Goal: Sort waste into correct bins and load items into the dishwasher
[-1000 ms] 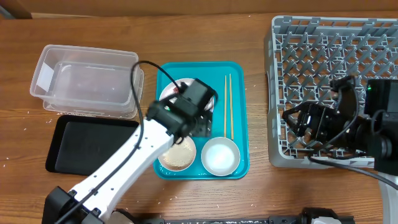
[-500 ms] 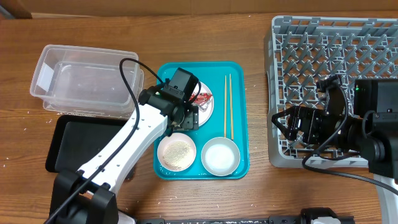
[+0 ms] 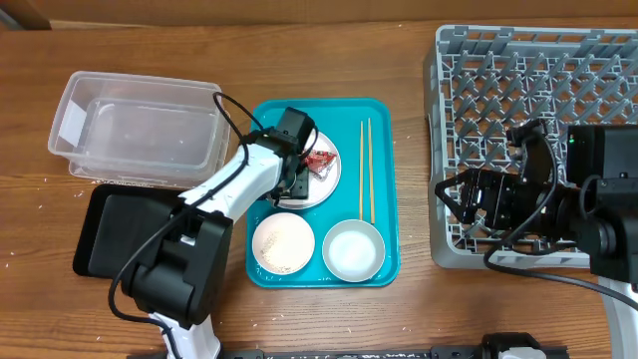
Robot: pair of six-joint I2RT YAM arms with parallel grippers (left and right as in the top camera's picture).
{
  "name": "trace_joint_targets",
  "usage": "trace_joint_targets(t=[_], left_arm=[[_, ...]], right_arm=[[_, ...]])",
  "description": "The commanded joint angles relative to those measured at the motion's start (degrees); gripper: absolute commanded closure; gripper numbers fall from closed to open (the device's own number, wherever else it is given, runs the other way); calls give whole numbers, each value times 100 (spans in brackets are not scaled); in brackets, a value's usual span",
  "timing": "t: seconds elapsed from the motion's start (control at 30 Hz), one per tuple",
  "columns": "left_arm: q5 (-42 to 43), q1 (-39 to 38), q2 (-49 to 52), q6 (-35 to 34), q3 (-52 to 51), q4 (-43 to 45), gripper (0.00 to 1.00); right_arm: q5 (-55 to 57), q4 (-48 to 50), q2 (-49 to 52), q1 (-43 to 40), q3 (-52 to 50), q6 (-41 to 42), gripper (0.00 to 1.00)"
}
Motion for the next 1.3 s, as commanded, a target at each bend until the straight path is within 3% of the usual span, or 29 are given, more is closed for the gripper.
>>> trace_joint_targets(t=[0.0,0.03,0.2,0.37,0.53,0.67,0.7,0.77,0.87,1.0,1.17,1.27], left_arm=[[96,72,-59,-2,109,-98,86],[153,70,-118,-2,293,-238,96],[470,72,-424,-26,953,-892,96],[-179,302,-789,-85,1766,-1744,96],[-951,1058,-920,-87,2232,-2015,96],[-820,1821,-734,-87,2216,-1947,96],[-680,1985,-645,-87,2216,-1950,92],[-334,2262,-457,-35,2218,-1934,69],[109,2494,-369,20,2253,-1930,49],[756,2382,-411,85,2577,-1937,41],[896,1532,-348,745,2632,-1683,36],[424,896,-107,949,2529,-1451,19]], right_arm=[[-52,35,2,37,76,-28,6],[-52,39,2,39,79,-28,6],[-48,35,2,37,79,-28,6],[-48,35,2,37,79,-28,6],[-50,37,2,37,79,-28,5],[-50,35,2,37,79,-28,6],[-50,37,2,37,76,-28,5],[-50,37,2,37,79,-28,5],[-50,37,4,37,76,-26,5],[-50,35,17,37,76,-28,4],[-48,31,42,37,72,-28,4],[-48,31,57,37,72,-28,4]])
